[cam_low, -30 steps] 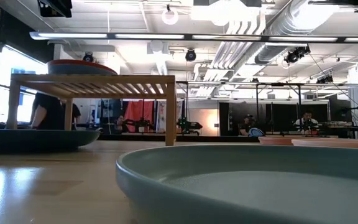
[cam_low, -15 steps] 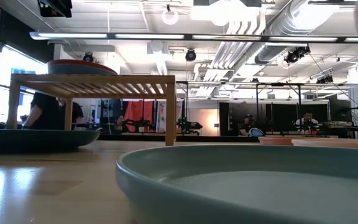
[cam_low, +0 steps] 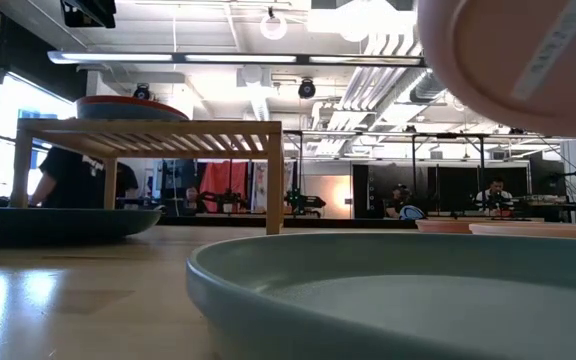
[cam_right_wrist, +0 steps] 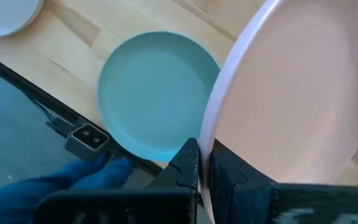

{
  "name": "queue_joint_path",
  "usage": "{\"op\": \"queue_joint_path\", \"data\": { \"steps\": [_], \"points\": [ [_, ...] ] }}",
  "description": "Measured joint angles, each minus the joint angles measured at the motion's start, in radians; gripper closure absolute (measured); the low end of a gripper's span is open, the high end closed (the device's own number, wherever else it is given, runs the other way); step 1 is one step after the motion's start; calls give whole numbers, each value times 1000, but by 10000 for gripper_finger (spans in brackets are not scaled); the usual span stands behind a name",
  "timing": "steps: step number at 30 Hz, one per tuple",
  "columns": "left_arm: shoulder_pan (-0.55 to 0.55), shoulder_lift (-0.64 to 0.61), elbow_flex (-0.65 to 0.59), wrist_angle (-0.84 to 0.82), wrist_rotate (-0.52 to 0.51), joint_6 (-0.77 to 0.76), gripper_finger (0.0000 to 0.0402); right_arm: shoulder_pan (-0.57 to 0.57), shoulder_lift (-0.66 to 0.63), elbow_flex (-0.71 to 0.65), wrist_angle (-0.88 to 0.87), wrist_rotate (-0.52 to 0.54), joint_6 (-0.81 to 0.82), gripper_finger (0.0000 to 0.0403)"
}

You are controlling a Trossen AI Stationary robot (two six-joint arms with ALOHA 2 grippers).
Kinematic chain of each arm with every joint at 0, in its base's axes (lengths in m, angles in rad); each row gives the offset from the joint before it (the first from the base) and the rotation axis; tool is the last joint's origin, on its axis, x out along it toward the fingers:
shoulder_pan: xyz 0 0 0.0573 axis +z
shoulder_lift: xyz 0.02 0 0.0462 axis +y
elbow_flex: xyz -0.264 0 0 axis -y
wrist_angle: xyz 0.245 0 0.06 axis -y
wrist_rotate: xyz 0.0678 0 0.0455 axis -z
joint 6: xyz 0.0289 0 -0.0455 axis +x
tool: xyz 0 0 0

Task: Place and stack plates onto a shelf
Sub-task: Stack the light pink plate on the top of the orange plate

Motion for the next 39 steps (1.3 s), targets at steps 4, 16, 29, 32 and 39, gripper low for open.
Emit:
{"op": "queue_joint_path", "data": {
  "steps": [4, 16, 29, 32, 39],
  "points": [
    [0, 0, 0, 0, 0, 0, 319, -36, 0, 0, 1, -1, -122, 403],
    [0, 0, 0, 0, 0, 2, 319, -170, -1, 0, 1, 42, -456, 403],
    [0, 0, 0, 0, -49, 1, 319, -320, -119, -1, 0, 200, -731, 403],
    [0, 0, 0, -1, -86, 0, 319, -357, -137, -1, 0, 230, -817, 403],
    [0, 0, 0, 0, -96, -46, 319, -456, -146, -1, 1, 279, -1095, 403]
  ]
}}
